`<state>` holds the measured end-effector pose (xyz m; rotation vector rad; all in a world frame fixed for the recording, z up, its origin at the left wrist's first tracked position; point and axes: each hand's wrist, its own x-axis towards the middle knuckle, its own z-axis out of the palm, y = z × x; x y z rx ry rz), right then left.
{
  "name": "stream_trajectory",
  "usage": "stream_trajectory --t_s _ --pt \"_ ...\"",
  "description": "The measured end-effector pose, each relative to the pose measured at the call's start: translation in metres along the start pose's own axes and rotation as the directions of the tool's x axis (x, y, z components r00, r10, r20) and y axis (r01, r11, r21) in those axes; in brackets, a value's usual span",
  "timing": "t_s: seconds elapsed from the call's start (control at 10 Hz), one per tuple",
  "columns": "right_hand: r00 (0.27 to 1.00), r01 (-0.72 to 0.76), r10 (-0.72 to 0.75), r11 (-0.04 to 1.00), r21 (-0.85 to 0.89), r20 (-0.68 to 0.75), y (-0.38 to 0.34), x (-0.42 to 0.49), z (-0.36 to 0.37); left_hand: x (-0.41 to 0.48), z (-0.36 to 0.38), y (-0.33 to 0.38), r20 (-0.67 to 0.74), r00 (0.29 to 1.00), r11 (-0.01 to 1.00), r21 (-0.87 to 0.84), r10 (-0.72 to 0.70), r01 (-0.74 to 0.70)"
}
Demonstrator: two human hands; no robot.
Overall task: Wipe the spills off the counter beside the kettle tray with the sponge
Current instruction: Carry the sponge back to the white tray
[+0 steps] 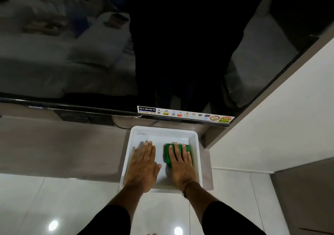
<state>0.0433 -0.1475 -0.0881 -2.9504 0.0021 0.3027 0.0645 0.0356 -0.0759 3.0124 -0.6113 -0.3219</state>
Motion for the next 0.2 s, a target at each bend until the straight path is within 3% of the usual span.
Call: stream_trajectory --t_s 0.2 --pt "0.999 0.036 -0.036 0.999 0.017 0.030 0.0022 0.0014 -0.0057 -0.0039 -0.0121 0.0017 -0.038 0.999 0.999 -0.035 -0.006 0.005"
